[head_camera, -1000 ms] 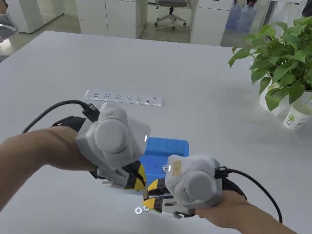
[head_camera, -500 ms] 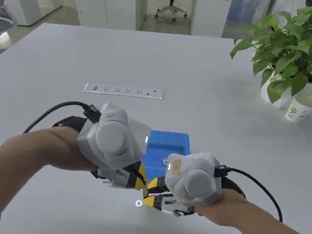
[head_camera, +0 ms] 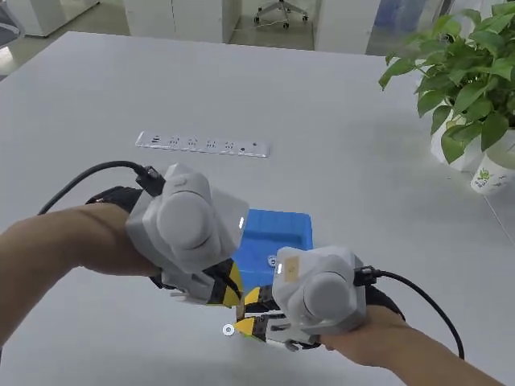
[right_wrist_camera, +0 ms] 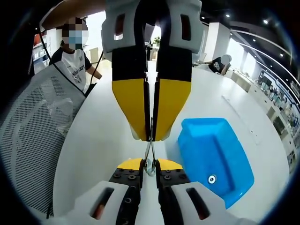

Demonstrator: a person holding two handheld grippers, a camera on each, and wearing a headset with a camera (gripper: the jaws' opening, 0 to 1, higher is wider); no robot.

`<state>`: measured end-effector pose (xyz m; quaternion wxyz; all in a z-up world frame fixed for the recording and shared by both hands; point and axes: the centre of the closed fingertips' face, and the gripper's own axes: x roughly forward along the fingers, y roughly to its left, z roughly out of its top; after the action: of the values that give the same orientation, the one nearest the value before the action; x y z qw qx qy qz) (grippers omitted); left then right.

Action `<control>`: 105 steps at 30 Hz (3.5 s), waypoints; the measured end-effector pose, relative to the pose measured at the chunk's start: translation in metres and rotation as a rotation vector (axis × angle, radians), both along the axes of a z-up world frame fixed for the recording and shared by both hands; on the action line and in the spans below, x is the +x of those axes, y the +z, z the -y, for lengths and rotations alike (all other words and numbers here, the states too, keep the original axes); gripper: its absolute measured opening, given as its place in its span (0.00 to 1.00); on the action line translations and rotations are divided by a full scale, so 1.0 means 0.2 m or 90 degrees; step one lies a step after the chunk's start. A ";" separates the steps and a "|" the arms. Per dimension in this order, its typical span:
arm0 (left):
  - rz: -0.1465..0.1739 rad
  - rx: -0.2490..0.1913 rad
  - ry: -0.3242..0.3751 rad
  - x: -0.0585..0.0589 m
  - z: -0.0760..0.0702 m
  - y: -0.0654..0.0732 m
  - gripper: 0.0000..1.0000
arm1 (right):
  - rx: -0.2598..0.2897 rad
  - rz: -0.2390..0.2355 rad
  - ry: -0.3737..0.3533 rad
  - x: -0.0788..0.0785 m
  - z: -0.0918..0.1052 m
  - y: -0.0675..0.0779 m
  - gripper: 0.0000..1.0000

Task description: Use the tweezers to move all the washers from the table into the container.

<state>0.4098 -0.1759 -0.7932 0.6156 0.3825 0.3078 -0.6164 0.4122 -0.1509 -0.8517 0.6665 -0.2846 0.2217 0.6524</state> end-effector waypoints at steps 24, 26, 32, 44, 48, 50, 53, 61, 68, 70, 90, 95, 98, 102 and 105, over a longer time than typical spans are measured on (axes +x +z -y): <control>-0.012 -0.004 -0.001 0.01 0.00 0.00 0.05 | 0.002 -0.002 -0.010 0.00 0.00 -0.01 0.14; -0.012 -0.004 -0.001 0.01 0.00 0.00 0.05 | 0.002 -0.005 -0.015 0.00 0.00 -0.01 0.13; -0.015 -0.002 -0.002 0.03 0.01 0.00 0.06 | 0.004 -0.015 -0.025 0.01 0.00 -0.02 0.12; -0.018 0.002 -0.007 0.01 0.00 0.00 0.05 | -0.001 -0.020 -0.027 0.01 0.00 -0.02 0.11; -0.017 0.003 -0.007 0.02 0.00 0.00 0.05 | -0.002 -0.025 -0.030 0.01 0.00 -0.02 0.11; -0.017 0.004 -0.008 0.02 0.00 0.00 0.05 | -0.002 -0.025 -0.030 0.01 0.00 -0.02 0.11; -0.018 0.004 -0.008 0.01 0.00 0.00 0.05 | -0.005 -0.023 -0.027 0.01 0.00 -0.02 0.11; -0.015 0.001 -0.008 0.02 0.00 0.03 0.05 | -0.006 -0.017 -0.027 0.01 0.00 0.01 0.11; -0.010 -0.002 -0.011 0.02 0.01 0.08 0.05 | -0.007 -0.010 -0.028 0.02 0.01 0.06 0.11; -0.010 -0.003 -0.012 0.02 0.00 0.09 0.05 | -0.004 -0.011 -0.030 0.02 0.01 0.07 0.11; 0.012 0.008 -0.020 0.10 0.00 0.30 0.05 | 0.005 0.008 -0.038 0.11 -0.01 0.28 0.11; 0.023 0.009 -0.021 0.15 0.00 0.35 0.05 | 0.006 0.015 -0.041 0.17 -0.01 0.33 0.11; 0.028 0.009 -0.021 0.17 0.00 0.37 0.05 | 0.006 0.021 -0.041 0.20 -0.01 0.35 0.11; 0.037 0.010 -0.020 0.23 0.00 0.39 0.05 | 0.008 0.029 -0.042 0.26 -0.01 0.37 0.11; 0.042 0.013 -0.020 0.27 0.00 0.39 0.05 | 0.009 0.035 -0.042 0.31 -0.02 0.37 0.11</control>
<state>0.4631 -0.1759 -0.7151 0.6117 0.4135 0.2873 -0.6102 0.4734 -0.1476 -0.7772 0.6956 -0.2904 0.2082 0.6233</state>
